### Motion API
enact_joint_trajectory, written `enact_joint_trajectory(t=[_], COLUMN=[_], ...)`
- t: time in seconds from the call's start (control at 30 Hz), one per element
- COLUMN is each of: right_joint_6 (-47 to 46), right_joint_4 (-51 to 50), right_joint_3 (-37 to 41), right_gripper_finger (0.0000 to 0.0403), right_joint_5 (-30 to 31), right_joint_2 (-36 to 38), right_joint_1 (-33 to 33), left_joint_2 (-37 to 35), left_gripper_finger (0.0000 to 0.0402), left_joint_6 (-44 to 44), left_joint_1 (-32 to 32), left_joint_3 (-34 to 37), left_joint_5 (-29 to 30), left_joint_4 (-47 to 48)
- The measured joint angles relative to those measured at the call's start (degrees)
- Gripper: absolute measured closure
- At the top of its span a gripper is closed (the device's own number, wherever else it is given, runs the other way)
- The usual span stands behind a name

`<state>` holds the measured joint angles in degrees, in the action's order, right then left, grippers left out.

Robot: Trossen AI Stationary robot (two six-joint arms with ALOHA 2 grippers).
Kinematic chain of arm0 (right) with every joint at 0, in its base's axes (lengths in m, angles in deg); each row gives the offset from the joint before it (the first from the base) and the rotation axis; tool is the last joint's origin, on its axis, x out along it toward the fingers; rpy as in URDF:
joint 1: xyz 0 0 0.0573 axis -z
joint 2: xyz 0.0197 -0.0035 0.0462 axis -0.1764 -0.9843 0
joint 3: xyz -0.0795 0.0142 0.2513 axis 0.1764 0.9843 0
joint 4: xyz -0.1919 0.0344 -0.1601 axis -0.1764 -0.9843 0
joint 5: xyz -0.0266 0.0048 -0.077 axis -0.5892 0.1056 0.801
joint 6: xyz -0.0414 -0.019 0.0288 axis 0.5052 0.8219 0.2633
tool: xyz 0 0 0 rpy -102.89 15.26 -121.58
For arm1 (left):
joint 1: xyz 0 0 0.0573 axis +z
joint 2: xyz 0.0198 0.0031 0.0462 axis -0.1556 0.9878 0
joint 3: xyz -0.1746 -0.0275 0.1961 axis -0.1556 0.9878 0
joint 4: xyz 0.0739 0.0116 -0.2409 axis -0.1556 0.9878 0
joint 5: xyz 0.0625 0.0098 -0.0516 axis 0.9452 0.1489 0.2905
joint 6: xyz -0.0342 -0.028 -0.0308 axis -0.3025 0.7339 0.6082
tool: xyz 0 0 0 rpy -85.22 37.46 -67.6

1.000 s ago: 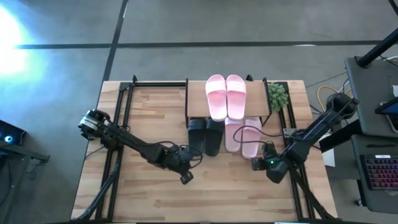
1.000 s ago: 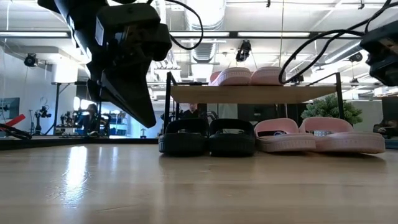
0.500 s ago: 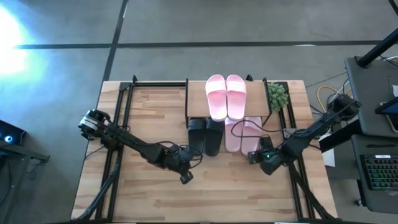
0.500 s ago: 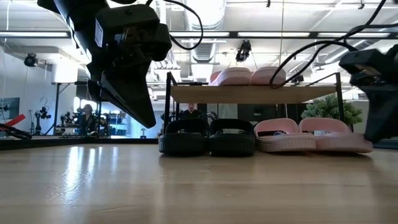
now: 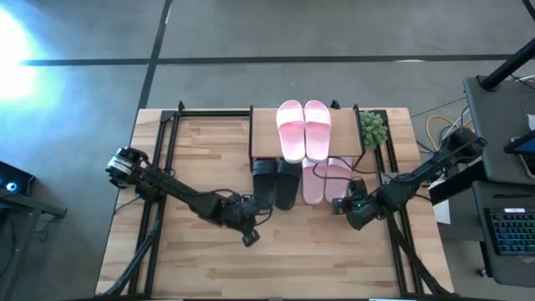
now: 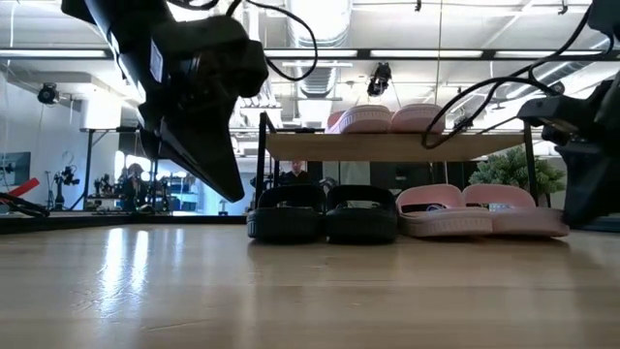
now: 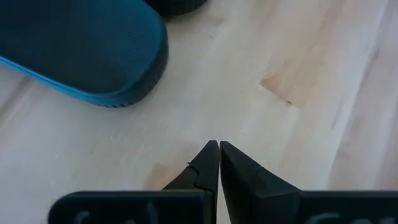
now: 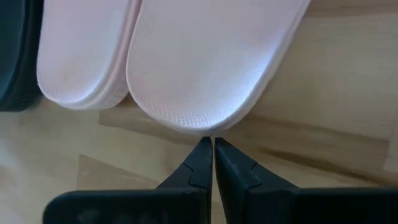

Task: Pick and place slides into the shelf
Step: Adjust the slippers under the shelf

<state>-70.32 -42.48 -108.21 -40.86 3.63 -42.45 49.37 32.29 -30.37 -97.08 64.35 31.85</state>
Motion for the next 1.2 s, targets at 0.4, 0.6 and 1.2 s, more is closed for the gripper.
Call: enact_joint_trajectory(t=[0.4, 0.6, 1.2], right_joint_6=[6.4, 7.1, 7.4], right_joint_4=[0.0, 0.0, 0.6], right_joint_3=[-4.7, -5.3, -7.0], right_gripper_finger=[0.0392, 0.0392, 0.0392], right_joint_5=[0.4, 0.8, -3.5], right_joint_2=[0.0, 0.0, 0.0], right_joint_1=[-0.1, -0.1, -1.3], left_joint_2=[0.1, 0.1, 0.0], left_gripper_finger=[0.0402, 0.0402, 0.0402], left_joint_6=[-6.1, -8.8, -13.9], left_joint_1=[2.2, 5.6, 8.9], left_joint_3=[6.7, 8.5, 6.9], left_joint_5=[2.9, 2.6, -2.9], left_joint_4=[-10.8, -13.9, -18.1])
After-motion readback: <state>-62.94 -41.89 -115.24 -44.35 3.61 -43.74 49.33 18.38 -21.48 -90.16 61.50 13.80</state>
